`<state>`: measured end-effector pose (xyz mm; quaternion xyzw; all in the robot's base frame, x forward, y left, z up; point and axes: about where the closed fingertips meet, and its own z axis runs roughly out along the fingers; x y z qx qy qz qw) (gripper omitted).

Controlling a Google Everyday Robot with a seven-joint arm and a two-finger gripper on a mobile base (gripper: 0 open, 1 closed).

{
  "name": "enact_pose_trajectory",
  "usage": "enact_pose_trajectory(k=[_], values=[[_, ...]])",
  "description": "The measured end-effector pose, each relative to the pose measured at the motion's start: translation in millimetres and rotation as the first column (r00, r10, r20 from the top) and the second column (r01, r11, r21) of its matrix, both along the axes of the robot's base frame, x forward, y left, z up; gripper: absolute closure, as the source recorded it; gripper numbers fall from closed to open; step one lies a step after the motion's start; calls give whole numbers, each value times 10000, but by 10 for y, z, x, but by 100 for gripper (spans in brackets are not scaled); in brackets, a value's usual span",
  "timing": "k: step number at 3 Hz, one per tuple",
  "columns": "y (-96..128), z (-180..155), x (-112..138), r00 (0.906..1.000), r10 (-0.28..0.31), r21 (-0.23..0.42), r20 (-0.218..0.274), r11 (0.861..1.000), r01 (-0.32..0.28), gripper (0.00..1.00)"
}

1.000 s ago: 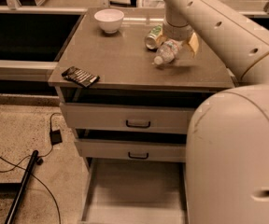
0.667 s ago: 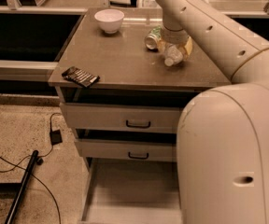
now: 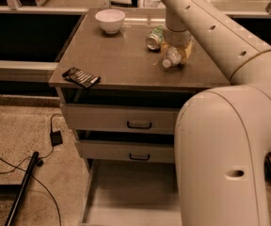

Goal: Place water bottle into bottom drawer

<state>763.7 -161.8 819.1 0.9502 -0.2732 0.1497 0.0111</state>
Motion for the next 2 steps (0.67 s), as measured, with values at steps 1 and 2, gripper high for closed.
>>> enact_pose_trajectory(k=[1,2], values=[[148,229,-311,9984,-205,1217,-520,9922,267,98],[208,658,-728,9963,-642,2759,-568,9581,774,100]])
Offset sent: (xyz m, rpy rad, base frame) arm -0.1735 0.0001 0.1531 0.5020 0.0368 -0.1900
